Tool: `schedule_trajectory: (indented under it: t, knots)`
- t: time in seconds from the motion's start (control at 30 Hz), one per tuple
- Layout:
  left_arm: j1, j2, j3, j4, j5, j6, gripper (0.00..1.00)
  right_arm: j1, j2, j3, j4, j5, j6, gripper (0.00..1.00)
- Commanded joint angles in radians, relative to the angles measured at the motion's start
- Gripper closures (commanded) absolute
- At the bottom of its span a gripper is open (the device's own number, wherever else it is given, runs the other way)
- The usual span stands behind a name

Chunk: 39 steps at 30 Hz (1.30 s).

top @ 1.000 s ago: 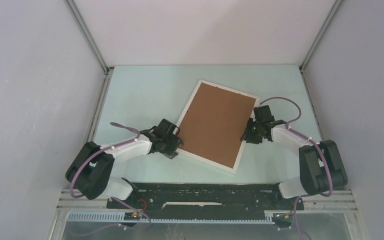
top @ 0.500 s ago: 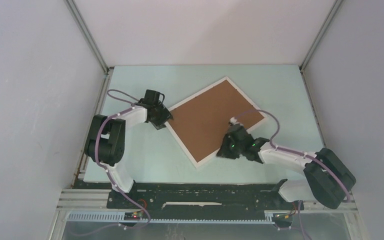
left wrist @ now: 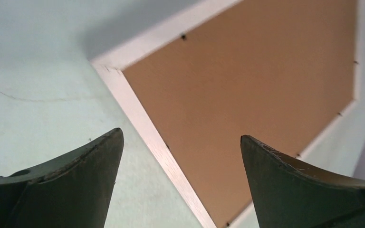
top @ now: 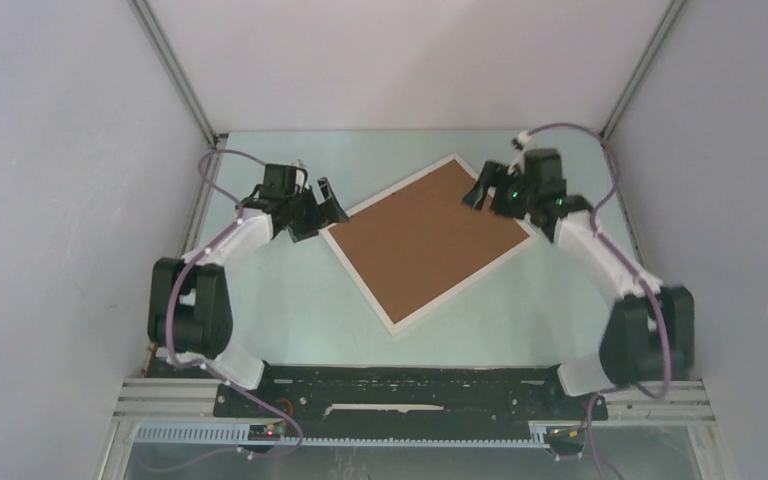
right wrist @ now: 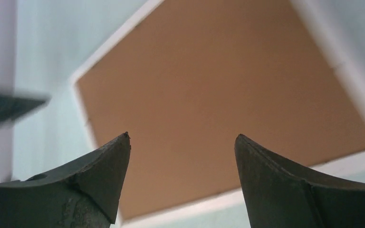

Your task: Put the photo into the frame

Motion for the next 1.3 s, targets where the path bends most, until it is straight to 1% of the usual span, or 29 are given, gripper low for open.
schedule_trajectory:
  t: [0.0,0.07,0.1,0.17,0.23,0.33,0.4,0.43,0.5,0.53,0.6,0.67,0.7,0.8,0.93,1.0,1.03,1.1,1.17,1.27]
  knots:
    - [-0.03,-0.136,-0.15,0.094,0.13,-0.031,0.0,-0.197,0.293,0.177,0.008,-0.041,-0.128,0.13]
    - [-0.057,-0.155,-0.19,0.118,0.135,-0.059,0.0,-0.274,0.438,0.314,-0.07,-0.091,-0.143,0.15]
    - [-0.069,-0.161,-0.213,0.128,0.118,-0.081,0.02,-0.291,0.517,0.371,-0.103,-0.13,-0.159,0.17]
    - [-0.083,-0.174,-0.275,0.21,0.109,-0.131,0.03,-0.343,0.591,0.46,-0.186,-0.115,-0.201,0.2]
    - [-0.085,-0.158,-0.297,0.265,0.096,-0.17,0.04,-0.374,0.623,0.47,-0.195,-0.155,-0.222,0.2]
    - [-0.083,-0.091,-0.268,0.295,0.1,-0.195,0.02,-0.414,0.665,0.468,-0.191,-0.215,-0.198,0.23]
    - [-0.082,-0.037,-0.233,0.292,0.116,-0.2,0.01,-0.415,0.668,0.424,-0.175,-0.222,-0.162,0.28]
    - [-0.082,-0.013,-0.214,0.29,0.121,-0.201,0.01,-0.413,0.657,0.381,-0.152,-0.232,-0.136,0.32]
    - [-0.079,0.033,-0.171,0.287,0.126,-0.196,0.01,-0.41,0.613,0.262,-0.083,-0.259,-0.063,0.46]
    - [-0.077,0.058,-0.147,0.28,0.127,-0.186,0.02,-0.401,0.575,0.192,-0.048,-0.273,-0.04,0.49]
    - [-0.071,0.111,-0.088,0.277,0.139,-0.159,0.01,-0.355,0.481,0.077,-0.016,-0.241,-0.011,0.51]
    - [-0.061,0.183,-0.006,0.218,0.16,-0.139,0.01,-0.309,0.39,-0.01,-0.017,-0.175,-0.001,0.51]
    - [-0.053,0.191,0.012,0.214,0.175,-0.132,0.01,-0.28,0.348,-0.054,-0.006,-0.158,0.002,0.51]
    - [-0.035,0.138,0.005,0.195,0.134,-0.084,0.0,-0.242,0.269,-0.131,0.022,-0.097,-0.002,0.51]
    - [0.028,0.077,-0.013,0.114,0.141,-0.007,0.01,-0.232,0.295,-0.134,0.022,-0.078,-0.045,0.56]
    - [0.074,0.061,-0.043,0.115,0.157,0.003,0.11,-0.235,0.325,-0.134,0.022,-0.088,-0.065,0.61]
    - [0.096,0.061,-0.049,0.116,0.169,0.008,0.16,-0.237,0.328,-0.133,0.017,-0.09,-0.074,0.65]
    - [0.127,0.066,-0.052,0.122,0.181,0.012,0.32,-0.234,0.327,-0.135,0.013,-0.074,-0.079,0.67]
    - [0.142,0.07,-0.058,0.128,0.179,0.022,0.45,-0.237,0.33,-0.133,0.01,-0.076,-0.08,0.68]
    - [0.17,0.05,-0.103,0.181,0.195,0.013,0.47,-0.238,0.332,-0.131,0.014,-0.085,-0.083,0.68]
